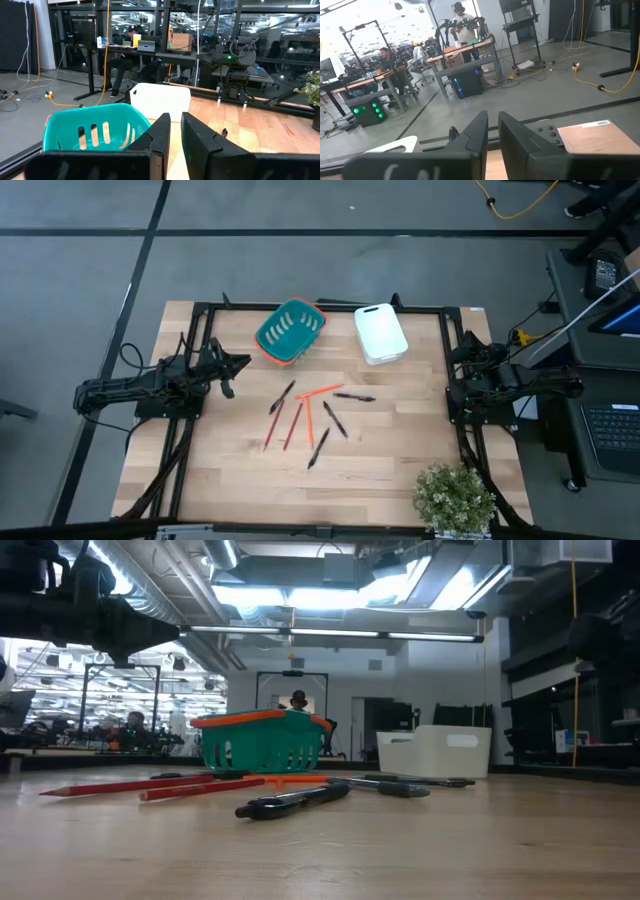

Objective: Sort pens & pencils

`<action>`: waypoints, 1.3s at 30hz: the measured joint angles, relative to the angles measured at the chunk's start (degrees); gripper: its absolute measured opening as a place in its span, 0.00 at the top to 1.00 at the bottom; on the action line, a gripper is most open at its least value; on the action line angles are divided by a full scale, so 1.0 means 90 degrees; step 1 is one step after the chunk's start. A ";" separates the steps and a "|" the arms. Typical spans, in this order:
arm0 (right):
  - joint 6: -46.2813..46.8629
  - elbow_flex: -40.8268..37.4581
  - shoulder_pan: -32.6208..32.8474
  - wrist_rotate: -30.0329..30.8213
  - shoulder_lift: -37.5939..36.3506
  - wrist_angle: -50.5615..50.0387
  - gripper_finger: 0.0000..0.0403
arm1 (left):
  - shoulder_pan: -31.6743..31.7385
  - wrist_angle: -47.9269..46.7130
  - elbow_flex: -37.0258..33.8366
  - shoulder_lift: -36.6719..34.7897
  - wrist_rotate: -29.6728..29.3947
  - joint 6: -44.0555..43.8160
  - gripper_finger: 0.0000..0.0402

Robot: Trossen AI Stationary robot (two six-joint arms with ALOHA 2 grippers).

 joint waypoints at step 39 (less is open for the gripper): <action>-0.9598 -0.1114 0.2231 -0.2252 0.0399 0.9135 0.88 | 0.0001 0.0001 0.0000 0.0001 0.0000 0.0000 0.90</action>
